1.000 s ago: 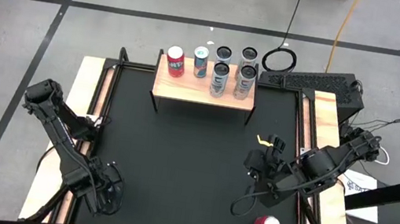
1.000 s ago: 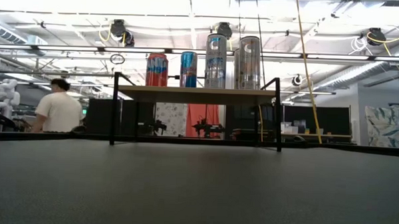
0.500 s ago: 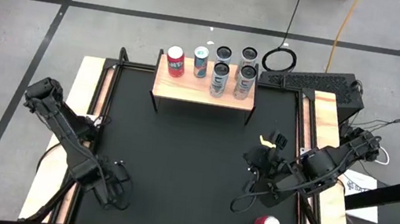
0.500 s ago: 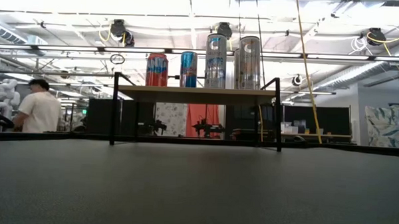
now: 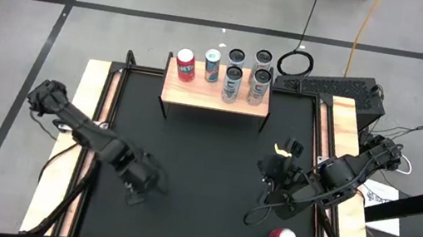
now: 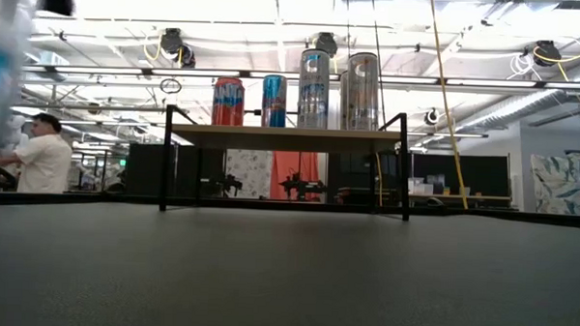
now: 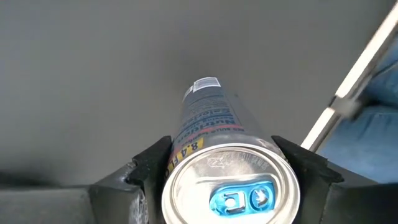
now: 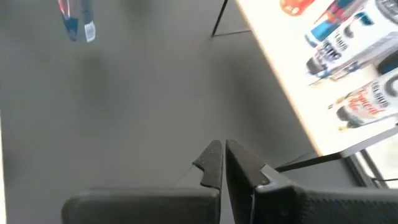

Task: Place canned beverage on shelf
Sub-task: Put the blue soda can on the shelf aligned with the other blue soda can

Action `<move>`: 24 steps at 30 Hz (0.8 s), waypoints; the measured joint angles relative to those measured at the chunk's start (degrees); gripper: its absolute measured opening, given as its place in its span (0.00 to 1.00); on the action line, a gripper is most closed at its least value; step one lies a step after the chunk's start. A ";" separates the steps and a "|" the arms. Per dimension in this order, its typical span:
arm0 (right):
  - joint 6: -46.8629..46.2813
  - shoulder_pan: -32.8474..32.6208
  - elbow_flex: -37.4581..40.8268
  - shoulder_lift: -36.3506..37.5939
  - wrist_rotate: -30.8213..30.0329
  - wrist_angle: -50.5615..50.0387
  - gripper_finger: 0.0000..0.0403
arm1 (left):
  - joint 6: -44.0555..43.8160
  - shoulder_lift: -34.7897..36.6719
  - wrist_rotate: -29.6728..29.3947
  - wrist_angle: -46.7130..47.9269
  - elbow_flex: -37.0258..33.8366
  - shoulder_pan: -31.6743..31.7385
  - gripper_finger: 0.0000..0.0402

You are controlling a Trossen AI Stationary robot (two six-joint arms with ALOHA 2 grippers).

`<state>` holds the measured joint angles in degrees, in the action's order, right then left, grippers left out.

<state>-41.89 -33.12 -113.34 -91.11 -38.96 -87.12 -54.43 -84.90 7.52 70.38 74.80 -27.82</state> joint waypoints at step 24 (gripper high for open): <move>-9.77 0.02 10.19 -0.02 -3.28 -2.92 0.00 | 37.13 -0.01 -0.68 10.48 22.87 32.44 0.57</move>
<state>-51.66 -33.10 -103.15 -91.13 -42.24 -90.04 -17.30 -84.91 6.84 80.86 97.67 4.61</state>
